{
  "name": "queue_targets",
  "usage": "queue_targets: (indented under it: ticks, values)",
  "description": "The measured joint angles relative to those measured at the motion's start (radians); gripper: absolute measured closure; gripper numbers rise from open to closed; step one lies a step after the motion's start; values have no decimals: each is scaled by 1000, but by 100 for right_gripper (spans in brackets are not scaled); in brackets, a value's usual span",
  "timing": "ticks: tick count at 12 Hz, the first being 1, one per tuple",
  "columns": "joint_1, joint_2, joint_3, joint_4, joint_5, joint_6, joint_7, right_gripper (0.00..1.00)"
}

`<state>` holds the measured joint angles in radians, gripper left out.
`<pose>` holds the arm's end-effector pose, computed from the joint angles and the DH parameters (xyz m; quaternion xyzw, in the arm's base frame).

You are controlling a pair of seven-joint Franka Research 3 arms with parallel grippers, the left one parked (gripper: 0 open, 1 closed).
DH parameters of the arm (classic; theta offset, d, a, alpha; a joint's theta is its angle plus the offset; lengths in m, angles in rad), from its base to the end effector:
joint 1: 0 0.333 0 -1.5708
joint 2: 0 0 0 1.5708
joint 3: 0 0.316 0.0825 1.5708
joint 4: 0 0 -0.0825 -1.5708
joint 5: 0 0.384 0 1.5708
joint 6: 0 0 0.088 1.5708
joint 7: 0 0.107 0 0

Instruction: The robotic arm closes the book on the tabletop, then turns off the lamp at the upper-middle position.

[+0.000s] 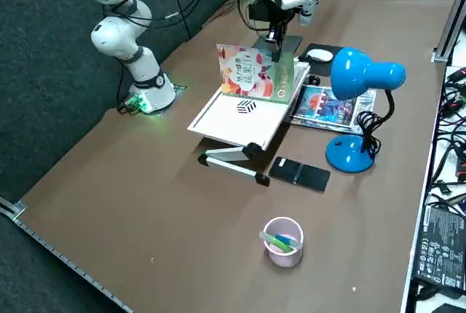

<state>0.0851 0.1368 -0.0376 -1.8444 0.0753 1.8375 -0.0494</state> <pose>0.5807 0.0344 0.4390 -0.9962 -0.0358 0.0716 0.0330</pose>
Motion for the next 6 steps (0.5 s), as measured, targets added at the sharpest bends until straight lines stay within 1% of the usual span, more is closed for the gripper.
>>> queue_targets:
  ticks: [4,6]
  values:
    - [11,1,0,-4,-3,0,21,98]
    - [12,1,0,-4,-21,0,22,98]
